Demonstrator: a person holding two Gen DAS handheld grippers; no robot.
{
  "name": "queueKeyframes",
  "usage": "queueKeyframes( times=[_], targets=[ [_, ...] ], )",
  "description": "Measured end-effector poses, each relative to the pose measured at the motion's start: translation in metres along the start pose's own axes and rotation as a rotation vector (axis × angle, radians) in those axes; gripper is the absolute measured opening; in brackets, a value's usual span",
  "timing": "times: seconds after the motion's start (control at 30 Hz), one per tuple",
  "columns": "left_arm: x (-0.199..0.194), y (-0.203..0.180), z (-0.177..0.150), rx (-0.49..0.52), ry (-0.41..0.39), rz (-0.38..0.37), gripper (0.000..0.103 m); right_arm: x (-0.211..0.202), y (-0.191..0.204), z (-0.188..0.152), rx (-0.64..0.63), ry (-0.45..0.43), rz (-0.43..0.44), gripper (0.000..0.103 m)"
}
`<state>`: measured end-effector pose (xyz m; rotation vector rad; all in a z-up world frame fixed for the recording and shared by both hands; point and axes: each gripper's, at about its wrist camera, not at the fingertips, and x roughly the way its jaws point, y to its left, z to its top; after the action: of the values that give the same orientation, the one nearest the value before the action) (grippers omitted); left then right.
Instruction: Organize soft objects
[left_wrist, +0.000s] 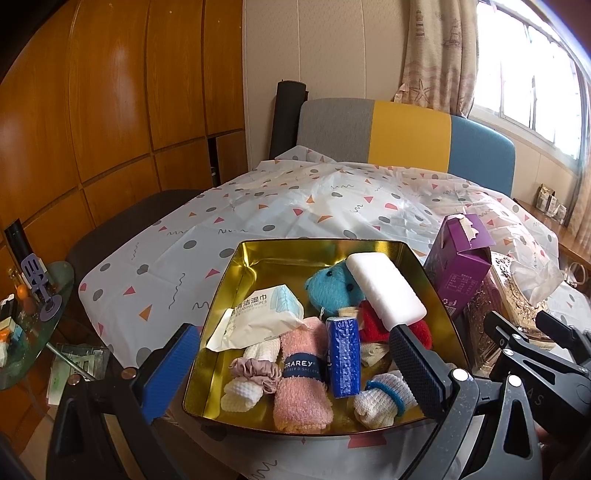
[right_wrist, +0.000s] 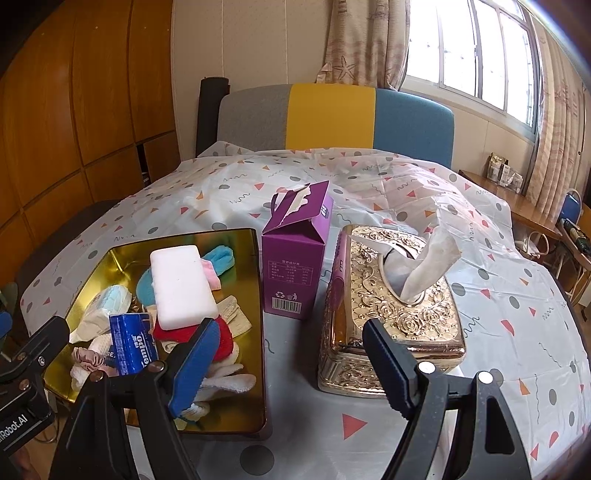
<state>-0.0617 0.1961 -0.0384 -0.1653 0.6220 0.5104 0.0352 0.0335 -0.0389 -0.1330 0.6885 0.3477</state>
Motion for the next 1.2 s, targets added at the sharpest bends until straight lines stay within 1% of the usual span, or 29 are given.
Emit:
queueKeyframes(
  times=[1.2],
  targets=[
    [-0.0001,0.0008,-0.0021,0.006,0.006,0.010,0.103,-0.0001,0.0034,0.0000,-0.005,0.002,0.002,0.081]
  ],
)
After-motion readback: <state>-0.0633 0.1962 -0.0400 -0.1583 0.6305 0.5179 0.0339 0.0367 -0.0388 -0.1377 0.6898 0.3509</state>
